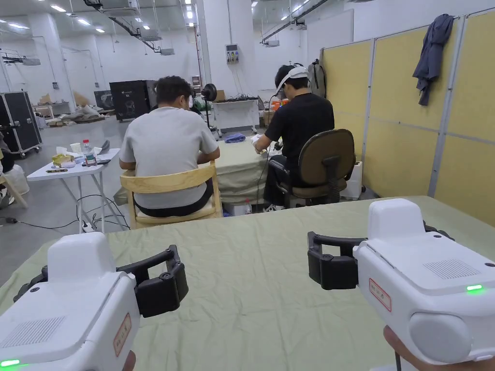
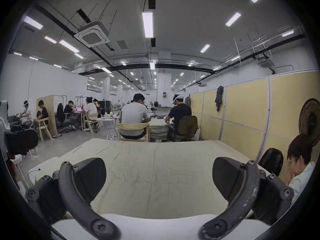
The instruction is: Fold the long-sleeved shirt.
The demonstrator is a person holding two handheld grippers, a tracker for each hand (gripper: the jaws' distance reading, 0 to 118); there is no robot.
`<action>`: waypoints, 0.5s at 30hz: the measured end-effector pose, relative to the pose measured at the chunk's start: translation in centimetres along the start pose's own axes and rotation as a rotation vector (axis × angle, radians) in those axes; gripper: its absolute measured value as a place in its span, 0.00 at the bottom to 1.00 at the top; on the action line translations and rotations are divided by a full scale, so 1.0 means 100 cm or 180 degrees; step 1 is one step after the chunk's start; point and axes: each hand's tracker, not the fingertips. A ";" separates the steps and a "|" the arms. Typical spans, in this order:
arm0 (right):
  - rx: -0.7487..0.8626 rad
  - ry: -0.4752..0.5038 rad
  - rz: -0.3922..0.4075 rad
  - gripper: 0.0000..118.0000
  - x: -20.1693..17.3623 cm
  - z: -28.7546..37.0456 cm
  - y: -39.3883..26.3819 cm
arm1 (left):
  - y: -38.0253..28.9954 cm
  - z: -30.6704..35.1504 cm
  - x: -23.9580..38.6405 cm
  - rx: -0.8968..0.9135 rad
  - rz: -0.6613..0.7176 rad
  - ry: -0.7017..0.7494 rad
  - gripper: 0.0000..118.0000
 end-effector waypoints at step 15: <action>-0.0086 -0.0102 0.0092 1.00 -0.012 -0.005 0.000 | -0.004 -0.002 -0.003 -0.0053 -0.0045 0.0004 1.00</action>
